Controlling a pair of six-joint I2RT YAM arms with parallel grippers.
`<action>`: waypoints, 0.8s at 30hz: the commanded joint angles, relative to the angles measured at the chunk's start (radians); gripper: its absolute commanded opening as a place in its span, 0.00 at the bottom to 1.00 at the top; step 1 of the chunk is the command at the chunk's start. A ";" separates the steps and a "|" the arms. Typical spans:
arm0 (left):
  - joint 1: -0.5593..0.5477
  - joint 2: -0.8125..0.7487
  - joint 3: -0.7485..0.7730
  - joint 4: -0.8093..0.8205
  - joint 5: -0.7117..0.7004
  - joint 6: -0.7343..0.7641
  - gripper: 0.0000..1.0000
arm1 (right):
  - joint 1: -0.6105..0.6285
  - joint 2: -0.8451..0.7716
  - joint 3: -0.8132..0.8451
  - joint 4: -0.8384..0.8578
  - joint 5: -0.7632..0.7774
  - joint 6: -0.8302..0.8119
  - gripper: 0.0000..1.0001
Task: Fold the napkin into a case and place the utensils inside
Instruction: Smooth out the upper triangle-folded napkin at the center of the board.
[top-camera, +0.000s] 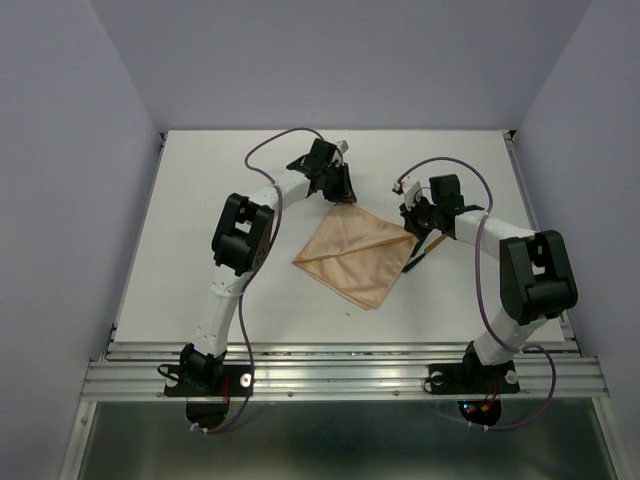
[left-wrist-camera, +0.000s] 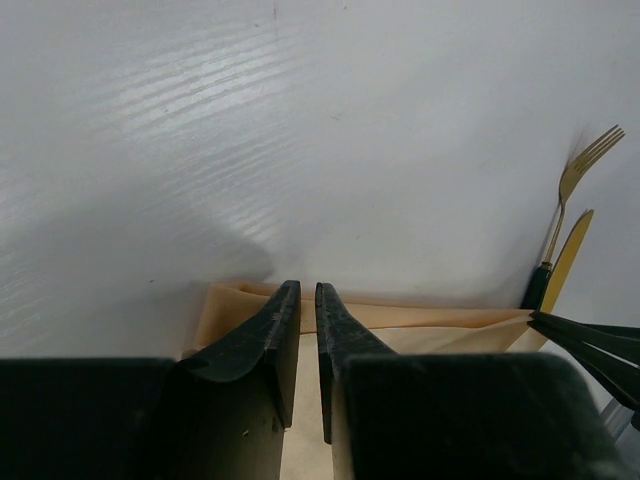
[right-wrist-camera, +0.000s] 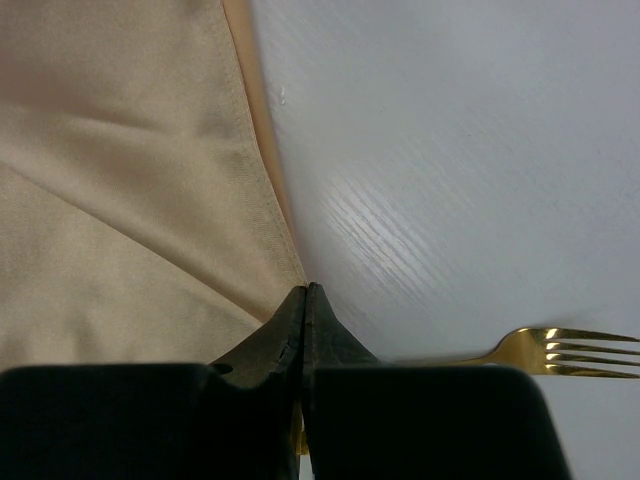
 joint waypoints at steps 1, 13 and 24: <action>0.005 -0.107 -0.014 0.052 0.000 0.002 0.23 | -0.006 -0.010 0.016 0.045 -0.019 0.002 0.01; 0.005 -0.104 -0.040 0.036 -0.013 0.015 0.19 | -0.006 -0.007 0.016 0.045 -0.023 0.006 0.01; 0.007 -0.074 -0.041 0.021 -0.028 0.025 0.18 | -0.006 -0.007 0.014 0.045 -0.023 0.008 0.01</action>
